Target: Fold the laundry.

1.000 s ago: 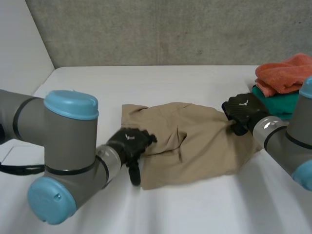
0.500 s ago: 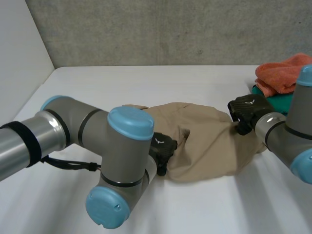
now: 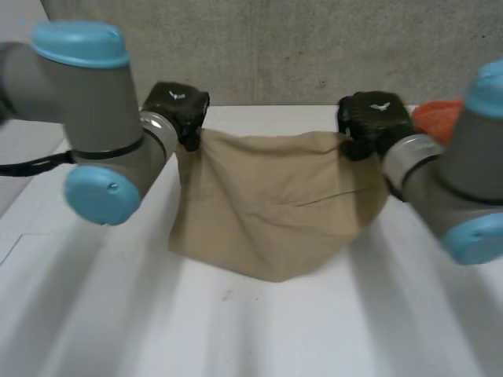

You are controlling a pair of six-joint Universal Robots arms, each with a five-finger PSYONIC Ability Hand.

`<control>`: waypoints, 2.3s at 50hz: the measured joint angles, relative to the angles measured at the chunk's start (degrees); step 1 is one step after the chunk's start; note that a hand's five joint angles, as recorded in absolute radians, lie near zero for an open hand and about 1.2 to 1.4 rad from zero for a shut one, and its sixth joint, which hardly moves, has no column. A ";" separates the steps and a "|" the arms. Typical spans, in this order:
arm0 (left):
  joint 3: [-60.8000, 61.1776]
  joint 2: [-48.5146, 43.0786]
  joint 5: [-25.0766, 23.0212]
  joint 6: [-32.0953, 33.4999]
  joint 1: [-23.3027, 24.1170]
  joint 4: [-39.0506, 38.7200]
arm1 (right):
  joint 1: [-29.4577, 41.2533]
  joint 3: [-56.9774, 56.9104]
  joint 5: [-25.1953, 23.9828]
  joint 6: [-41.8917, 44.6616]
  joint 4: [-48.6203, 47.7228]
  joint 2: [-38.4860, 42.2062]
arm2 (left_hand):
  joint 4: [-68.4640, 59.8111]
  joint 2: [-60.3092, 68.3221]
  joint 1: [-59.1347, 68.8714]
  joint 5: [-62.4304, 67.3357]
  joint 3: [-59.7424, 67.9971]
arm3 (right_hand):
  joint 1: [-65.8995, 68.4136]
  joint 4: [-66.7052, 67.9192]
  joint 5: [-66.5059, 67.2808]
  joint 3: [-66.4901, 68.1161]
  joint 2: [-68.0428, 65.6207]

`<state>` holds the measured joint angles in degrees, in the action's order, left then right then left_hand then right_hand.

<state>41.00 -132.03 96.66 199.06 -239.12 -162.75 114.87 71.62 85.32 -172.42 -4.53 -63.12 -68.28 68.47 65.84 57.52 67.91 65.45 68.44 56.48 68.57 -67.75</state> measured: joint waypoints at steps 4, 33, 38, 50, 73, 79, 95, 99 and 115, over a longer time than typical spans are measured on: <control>-7.04 -7.12 0.89 1.19 -0.42 1.43 | 3.41 -4.28 2.20 3.80 -5.95 8.21 | 14.64 -15.88 -15.79 -14.19 -14.37 | -24.28 -23.81 -23.52 -24.15 25.79; 32.44 11.10 -9.85 3.83 -0.78 -14.67 | -8.48 4.04 -11.10 27.93 21.78 -3.87 | 50.16 -50.68 -47.95 -49.47 -50.18 | -43.39 -46.64 -43.77 -46.57 46.95; 26.51 2.52 -8.53 6.30 0.23 -14.43 | -9.47 4.56 -11.02 28.91 17.10 1.46 | 48.55 -48.95 -45.95 -47.72 -48.42 | -43.39 -46.63 -43.78 -46.57 46.95; 9.88 -7.98 -3.94 7.80 1.76 -11.40 | -8.70 1.86 -10.14 31.64 -3.51 10.46 | 0.02 -0.11 -3.39 -0.97 -0.10 | -4.20 -0.24 -0.03 -0.78 0.36; -27.22 -1.83 -1.73 4.27 -5.90 -26.43 | -3.18 -42.94 -1.04 18.87 -25.29 17.90 | -0.03 0.00 -1.04 -0.39 0.01 | -1.64 -0.03 2.14 -0.51 0.34; -9.74 0.90 -1.27 4.42 -6.74 -24.82 | -2.00 -33.25 -5.23 19.31 -9.69 16.80 | -0.04 0.00 -0.65 0.08 0.01 | -1.64 -0.03 2.19 0.16 0.34; 40.51 16.56 -4.00 13.01 -4.25 -12.53 | -4.70 5.52 -3.27 30.62 15.47 1.44 | -0.21 0.05 -0.64 0.08 0.15 | -1.64 0.03 2.19 0.22 0.34; 47.08 21.92 -3.04 17.83 -2.17 -3.91 | -5.61 7.12 -5.25 34.82 28.04 -2.68 | -0.21 0.05 -0.64 0.08 0.15 | -1.64 0.03 2.19 0.22 0.34; 29.65 17.03 1.14 22.36 1.02 4.42 | -5.63 -9.69 -4.76 36.99 44.74 4.49 | -0.23 0.07 -0.32 0.39 0.18 | -1.64 0.03 2.20 0.22 0.34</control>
<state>70.65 -115.01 97.80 221.42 -238.10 -158.32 109.24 61.93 80.56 -135.43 40.21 -58.63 -68.51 68.54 65.52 57.91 68.09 63.81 68.47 58.68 68.79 -67.41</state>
